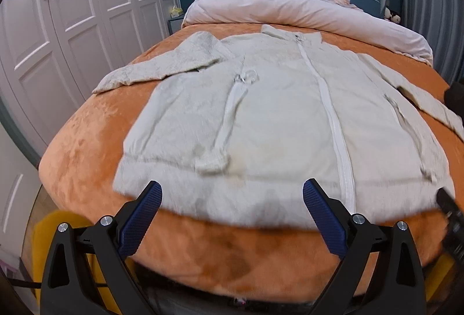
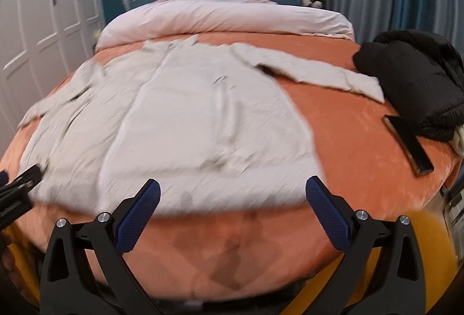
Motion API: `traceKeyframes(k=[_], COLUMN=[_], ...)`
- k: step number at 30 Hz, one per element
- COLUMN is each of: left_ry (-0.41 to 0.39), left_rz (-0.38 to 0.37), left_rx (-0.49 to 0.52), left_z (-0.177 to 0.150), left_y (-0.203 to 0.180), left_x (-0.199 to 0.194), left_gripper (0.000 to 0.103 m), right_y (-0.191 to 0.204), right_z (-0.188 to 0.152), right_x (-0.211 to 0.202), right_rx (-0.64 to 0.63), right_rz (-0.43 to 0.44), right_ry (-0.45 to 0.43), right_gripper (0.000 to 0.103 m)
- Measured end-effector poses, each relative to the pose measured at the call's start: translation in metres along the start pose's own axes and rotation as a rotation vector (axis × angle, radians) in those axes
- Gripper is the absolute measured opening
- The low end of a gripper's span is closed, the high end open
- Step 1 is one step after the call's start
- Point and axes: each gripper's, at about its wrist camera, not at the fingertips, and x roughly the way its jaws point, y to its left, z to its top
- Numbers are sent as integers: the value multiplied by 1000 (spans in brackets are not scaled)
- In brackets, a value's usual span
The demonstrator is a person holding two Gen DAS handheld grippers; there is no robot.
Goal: Fold large clothes
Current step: 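Grasp the jacket sleeve with the right tool and lift it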
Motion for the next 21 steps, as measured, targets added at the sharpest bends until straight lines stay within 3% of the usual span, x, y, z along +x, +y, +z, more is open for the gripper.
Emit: traceKeyframes(k=[5,11,17,21], left_ry=[-8,-8,3,29], left_rz=[11,24,48,90], left_rx=[-5,18,7,-22], left_z=[39,73,108,127], left_y=[-3,-18,-18,-3], left_x=[17,50,98,132], left_gripper=[96,96,96,96], right_y=[-52,-154,-241,-282], right_z=[51,104,129,136], right_x=[35,109,180,220], right_rx=[66,307,530,606], right_rz=[-39,-67,-141,-184], right_ry=[-25,19,56,78], right_gripper=[98,98,98,98])
